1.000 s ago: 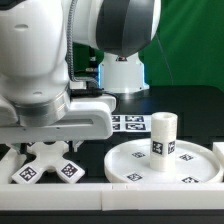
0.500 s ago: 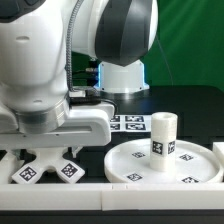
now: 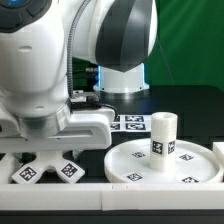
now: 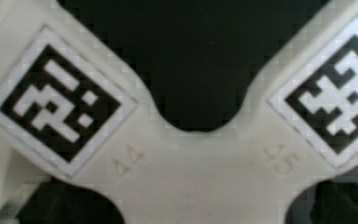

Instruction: Assemble round table

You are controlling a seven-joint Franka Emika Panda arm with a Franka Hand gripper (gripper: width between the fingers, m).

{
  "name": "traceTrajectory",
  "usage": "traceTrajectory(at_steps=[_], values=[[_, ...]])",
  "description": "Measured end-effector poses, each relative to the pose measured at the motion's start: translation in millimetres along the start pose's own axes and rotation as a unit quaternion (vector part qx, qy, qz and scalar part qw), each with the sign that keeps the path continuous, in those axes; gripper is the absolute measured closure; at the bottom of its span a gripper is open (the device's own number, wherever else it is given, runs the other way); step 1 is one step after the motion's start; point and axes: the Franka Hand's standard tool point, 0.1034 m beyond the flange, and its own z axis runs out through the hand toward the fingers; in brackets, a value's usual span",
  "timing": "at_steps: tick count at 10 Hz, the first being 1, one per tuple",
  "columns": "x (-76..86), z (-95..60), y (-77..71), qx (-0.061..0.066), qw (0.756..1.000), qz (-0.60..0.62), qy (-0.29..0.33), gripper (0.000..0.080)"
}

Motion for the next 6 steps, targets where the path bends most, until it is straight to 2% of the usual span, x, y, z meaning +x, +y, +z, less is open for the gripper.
traceTrajectory(at_steps=[1, 2, 5, 6], values=[[0.0, 0.0, 0.2, 0.0, 1.0, 0.0, 0.0, 0.0167], [-0.1, -0.2, 0.4, 0.0, 1.0, 0.0, 0.0, 0.0339], [-0.6, -2.0, 0.0, 0.0, 1.0, 0.0, 0.0, 0.036], [-5.2, -16.6, -5.5, 0.002, 1.0, -0.001, 0.002, 0.036]])
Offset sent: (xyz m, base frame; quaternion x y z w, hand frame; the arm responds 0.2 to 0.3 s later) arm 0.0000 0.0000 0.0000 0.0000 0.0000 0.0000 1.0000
